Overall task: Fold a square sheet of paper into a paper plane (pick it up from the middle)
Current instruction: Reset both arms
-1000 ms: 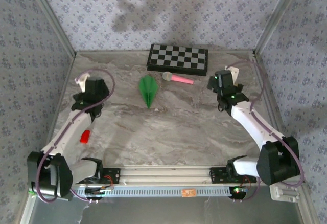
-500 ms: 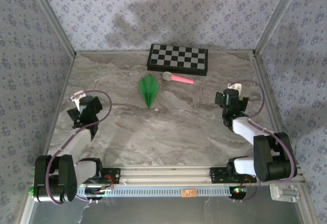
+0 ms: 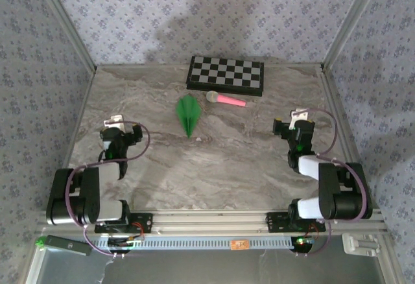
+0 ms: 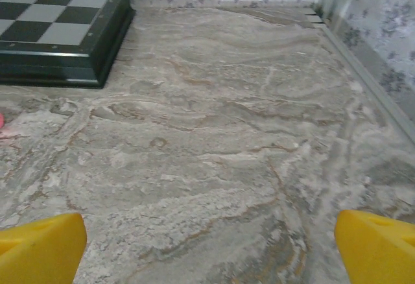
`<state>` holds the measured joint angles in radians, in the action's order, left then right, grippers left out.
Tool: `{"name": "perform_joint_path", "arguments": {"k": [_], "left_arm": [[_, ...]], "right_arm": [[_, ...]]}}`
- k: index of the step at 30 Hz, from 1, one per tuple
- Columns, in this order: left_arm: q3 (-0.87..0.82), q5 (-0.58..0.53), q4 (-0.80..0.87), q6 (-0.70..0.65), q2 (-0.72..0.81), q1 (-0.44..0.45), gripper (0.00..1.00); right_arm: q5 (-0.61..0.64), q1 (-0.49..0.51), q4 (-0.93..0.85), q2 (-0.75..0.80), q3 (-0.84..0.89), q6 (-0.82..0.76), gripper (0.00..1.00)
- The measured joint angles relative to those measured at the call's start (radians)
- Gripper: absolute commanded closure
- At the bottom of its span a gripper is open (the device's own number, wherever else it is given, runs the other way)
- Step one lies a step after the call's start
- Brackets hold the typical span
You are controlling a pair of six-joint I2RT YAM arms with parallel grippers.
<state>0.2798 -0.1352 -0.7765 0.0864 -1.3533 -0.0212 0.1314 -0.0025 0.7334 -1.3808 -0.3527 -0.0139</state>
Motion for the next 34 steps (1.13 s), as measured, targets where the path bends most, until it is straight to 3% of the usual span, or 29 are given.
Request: {"name": "perform_joint_path", "arguments": {"k": [10,34], "left_arm": [[0.060,0.072,-0.067,-0.011,-0.167,-0.023,0.00],[0.114,0.031,-0.029,-0.034,-0.174,0.017,0.00]], "right_arm": [[-0.076,-0.003,0.084,-0.137,0.001,-0.019,0.00],[-0.123,-0.028,0.079,-0.138,-0.019,-0.019,0.00]]}}
